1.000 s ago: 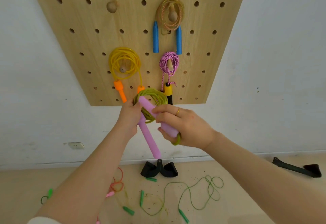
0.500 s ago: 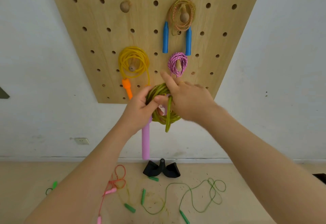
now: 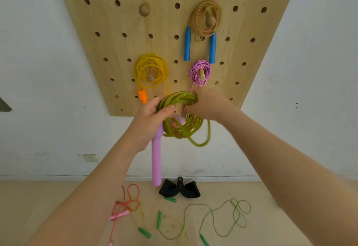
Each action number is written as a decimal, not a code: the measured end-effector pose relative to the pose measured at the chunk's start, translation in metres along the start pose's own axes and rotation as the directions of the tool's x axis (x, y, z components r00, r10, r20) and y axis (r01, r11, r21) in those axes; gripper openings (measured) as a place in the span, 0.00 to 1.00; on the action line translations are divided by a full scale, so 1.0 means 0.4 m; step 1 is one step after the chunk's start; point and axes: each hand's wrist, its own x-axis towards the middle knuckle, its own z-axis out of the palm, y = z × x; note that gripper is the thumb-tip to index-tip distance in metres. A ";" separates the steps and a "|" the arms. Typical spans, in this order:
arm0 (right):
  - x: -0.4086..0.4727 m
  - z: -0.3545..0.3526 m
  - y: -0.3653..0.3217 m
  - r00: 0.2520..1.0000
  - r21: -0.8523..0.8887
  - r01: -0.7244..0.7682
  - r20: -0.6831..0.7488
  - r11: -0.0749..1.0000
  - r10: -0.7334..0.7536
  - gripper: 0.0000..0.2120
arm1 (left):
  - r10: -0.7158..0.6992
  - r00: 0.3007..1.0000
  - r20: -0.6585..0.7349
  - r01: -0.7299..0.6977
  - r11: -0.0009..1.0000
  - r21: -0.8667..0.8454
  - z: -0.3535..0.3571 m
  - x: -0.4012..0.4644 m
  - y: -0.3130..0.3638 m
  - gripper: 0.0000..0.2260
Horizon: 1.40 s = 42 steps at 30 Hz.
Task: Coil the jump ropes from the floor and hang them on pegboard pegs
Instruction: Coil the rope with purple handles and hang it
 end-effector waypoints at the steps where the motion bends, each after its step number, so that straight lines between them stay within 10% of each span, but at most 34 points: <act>1: 0.007 0.019 -0.007 0.992 -0.086 -0.085 -0.098 0.993 0.077 0.15 | 0.010 1.000 0.018 -0.011 0.998 0.062 -0.004 0.005 -0.002 0.04; 5: 0.009 0.021 -0.022 1.000 0.158 0.023 0.013 0.987 -0.026 0.17 | -0.011 1.000 -0.024 0.013 0.996 0.091 -0.033 0.024 -0.020 0.05; 8: -0.017 -0.023 -0.001 0.926 0.755 0.111 0.158 0.646 -0.344 0.19 | -0.095 0.985 -0.142 0.062 0.973 -0.223 -0.054 0.036 -0.029 0.06; 11: -0.003 0.011 0.018 0.949 0.910 0.063 0.072 0.409 -0.307 0.29 | -0.192 0.966 -0.175 0.070 0.841 -0.537 -0.060 0.064 -0.028 0.10; 21: 0.061 0.101 0.001 0.939 0.686 0.313 -0.329 0.657 -0.104 0.29 | -0.141 0.928 -0.344 -0.023 0.902 -0.430 -0.036 0.138 0.012 0.06; 24: 0.080 0.096 0.020 0.984 0.792 0.101 -0.168 0.602 0.057 0.30 | -0.060 0.911 -0.409 -0.043 0.971 -0.237 -0.040 0.154 0.043 0.15; 29: 0.103 0.066 -0.039 0.989 0.908 -0.035 0.092 0.417 -0.117 0.34 | -0.036 0.891 -0.454 -0.001 0.997 -0.082 -0.048 0.174 0.058 0.10; 35: 0.103 0.083 -0.083 0.911 0.446 0.411 -0.194 0.795 -0.363 0.60 | 0.001 0.875 -0.484 0.111 0.973 0.203 -0.092 0.220 0.033 0.11; 42: 0.115 0.111 -0.117 0.837 0.295 0.432 -0.484 0.852 -0.257 0.49 | -0.039 0.910 -0.412 0.158 0.953 0.258 -0.121 0.239 0.029 0.09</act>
